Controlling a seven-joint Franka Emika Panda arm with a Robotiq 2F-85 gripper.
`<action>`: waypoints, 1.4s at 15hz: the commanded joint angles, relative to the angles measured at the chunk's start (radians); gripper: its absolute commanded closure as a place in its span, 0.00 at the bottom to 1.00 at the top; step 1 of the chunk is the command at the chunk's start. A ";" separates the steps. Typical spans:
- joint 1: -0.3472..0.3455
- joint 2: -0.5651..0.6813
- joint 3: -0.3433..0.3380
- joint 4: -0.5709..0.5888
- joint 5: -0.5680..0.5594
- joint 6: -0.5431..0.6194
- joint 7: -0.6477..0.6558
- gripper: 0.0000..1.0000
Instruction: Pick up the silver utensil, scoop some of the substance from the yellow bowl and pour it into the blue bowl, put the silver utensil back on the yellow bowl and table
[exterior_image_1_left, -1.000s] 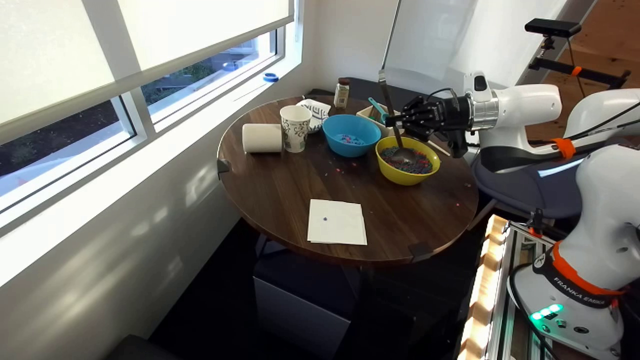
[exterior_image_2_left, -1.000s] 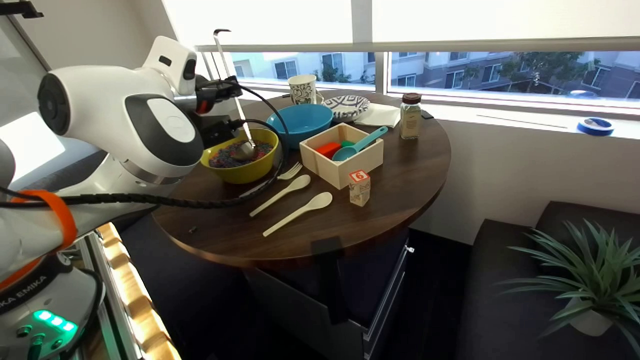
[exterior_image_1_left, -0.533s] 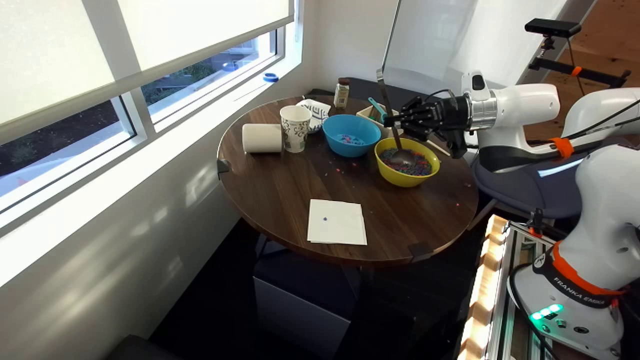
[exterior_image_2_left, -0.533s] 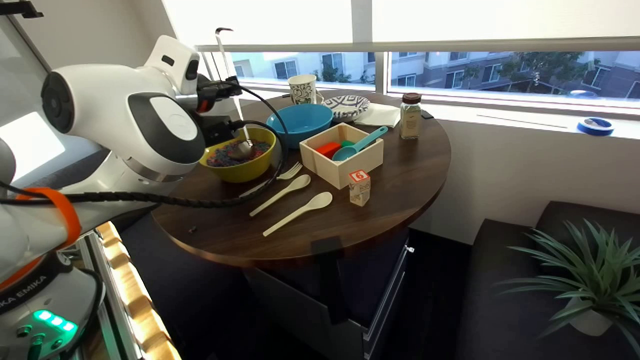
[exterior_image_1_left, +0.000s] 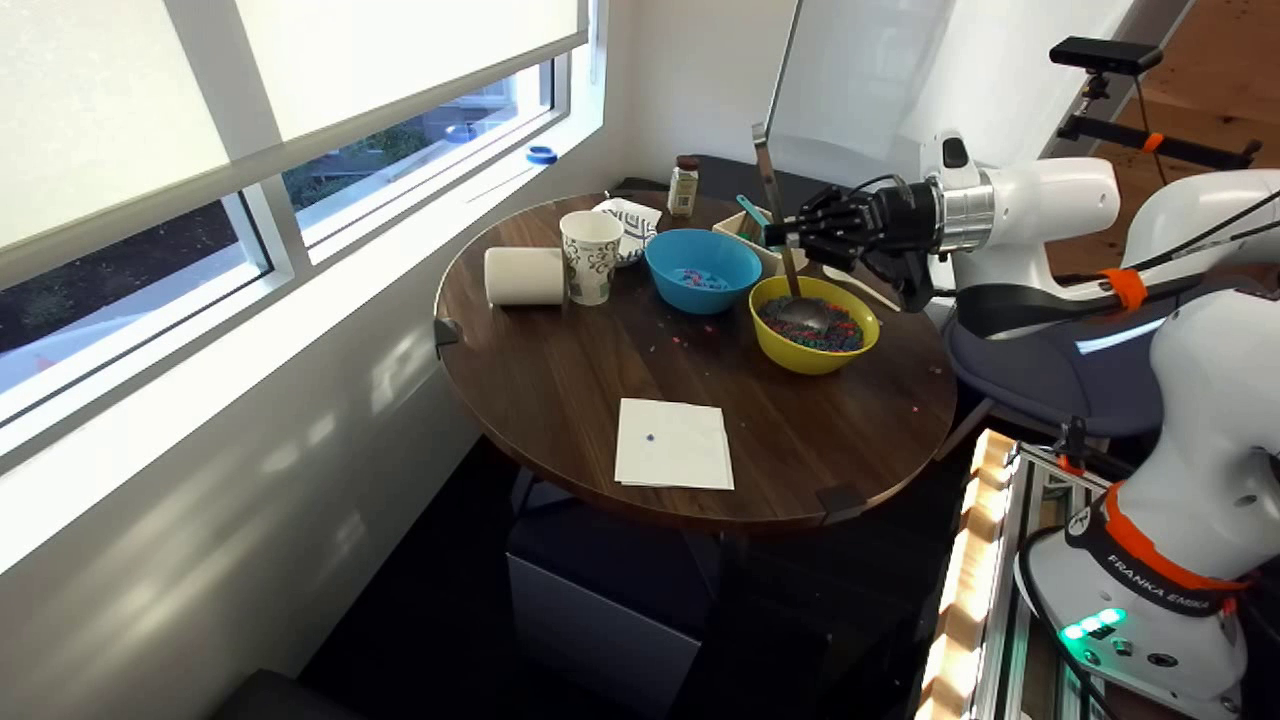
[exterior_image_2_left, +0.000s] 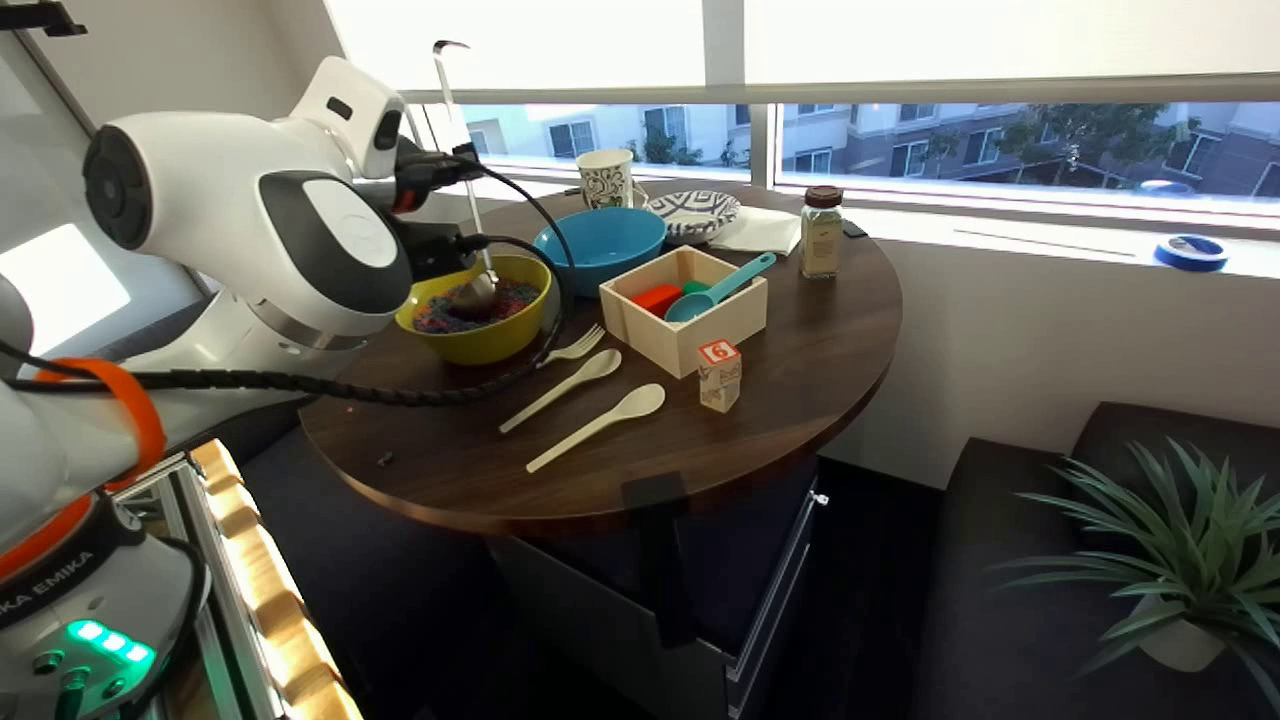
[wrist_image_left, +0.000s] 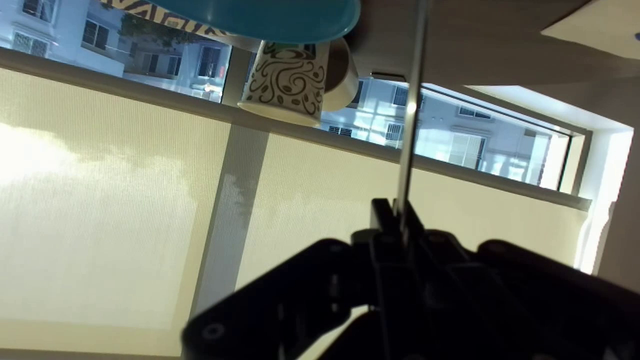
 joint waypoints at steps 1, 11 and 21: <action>0.025 0.008 0.033 0.016 0.050 -0.007 0.022 0.99; 0.016 0.081 0.070 0.037 0.227 0.047 -0.012 0.99; 0.090 0.115 0.029 0.031 0.627 0.139 -0.366 0.99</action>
